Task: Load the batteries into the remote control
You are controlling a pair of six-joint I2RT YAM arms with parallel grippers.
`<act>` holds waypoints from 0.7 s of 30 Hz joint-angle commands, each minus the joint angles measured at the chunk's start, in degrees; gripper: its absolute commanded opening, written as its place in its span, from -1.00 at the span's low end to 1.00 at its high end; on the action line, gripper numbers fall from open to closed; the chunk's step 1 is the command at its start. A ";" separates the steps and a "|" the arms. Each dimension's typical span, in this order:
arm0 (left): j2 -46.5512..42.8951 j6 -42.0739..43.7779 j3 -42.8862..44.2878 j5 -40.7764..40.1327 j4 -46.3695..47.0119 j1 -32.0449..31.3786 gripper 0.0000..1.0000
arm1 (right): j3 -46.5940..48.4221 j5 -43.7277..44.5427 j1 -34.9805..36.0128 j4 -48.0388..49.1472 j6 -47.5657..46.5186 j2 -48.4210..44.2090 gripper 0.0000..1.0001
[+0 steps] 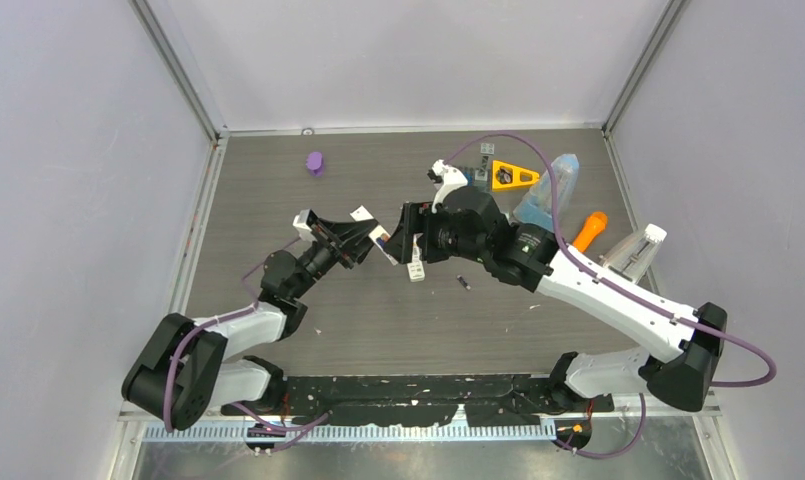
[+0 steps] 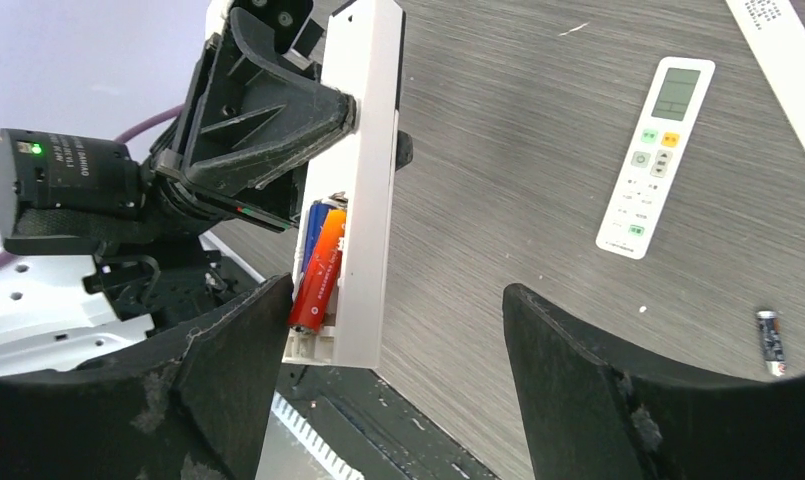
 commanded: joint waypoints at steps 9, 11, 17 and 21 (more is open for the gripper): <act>-1.43 -0.53 3.20 -1.25 0.44 -0.32 -1.00 | -6.46 -11.11 -3.43 14.47 5.63 -4.67 0.89; -1.27 -0.48 3.43 -1.35 0.76 -0.36 -1.00 | -8.10 -13.27 -4.22 17.40 7.01 -5.56 0.96; -1.72 -0.40 3.80 -2.32 1.01 -0.34 -1.00 | -13.42 -18.02 -6.65 26.29 15.07 -7.87 0.99; -2.06 0.37 4.61 -2.32 0.70 -0.43 -1.00 | -15.59 -19.40 -7.01 30.83 18.82 -7.63 0.95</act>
